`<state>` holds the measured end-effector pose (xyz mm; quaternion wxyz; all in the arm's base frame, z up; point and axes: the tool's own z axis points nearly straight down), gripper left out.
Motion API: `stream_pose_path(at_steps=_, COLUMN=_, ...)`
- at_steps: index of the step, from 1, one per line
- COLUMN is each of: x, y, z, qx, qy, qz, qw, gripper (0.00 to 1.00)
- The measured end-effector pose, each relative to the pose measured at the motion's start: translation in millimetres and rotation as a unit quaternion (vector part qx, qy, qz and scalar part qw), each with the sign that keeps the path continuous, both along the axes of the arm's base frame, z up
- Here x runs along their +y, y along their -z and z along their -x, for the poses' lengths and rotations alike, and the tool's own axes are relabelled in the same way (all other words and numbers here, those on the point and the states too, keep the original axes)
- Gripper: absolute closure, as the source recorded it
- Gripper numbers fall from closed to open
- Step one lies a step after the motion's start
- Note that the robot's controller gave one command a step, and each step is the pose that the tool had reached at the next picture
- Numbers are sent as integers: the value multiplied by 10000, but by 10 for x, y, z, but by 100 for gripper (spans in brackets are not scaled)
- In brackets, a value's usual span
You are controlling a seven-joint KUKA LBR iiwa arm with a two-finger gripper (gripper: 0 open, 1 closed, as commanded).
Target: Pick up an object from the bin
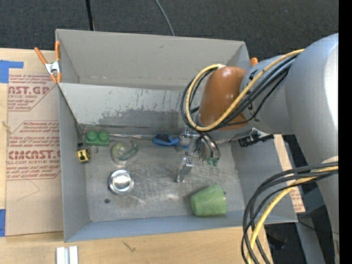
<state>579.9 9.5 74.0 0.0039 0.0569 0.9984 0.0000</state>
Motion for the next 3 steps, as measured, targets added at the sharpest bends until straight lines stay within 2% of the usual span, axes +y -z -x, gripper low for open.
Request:
stream_pose_path(at_steps=1, x=22, y=-48, z=-55, qx=25, qy=247, qz=-8, qw=9997, gripper=0)
stream_pose_path(at_steps=2, x=23, y=-56, z=-55, qx=35, qy=244, qz=-7, qw=9997, gripper=100)
stream_pose_path(at_steps=3, x=10, y=-1556, z=-89, qx=-20, qy=-123, qz=1, qw=9999, gripper=100)
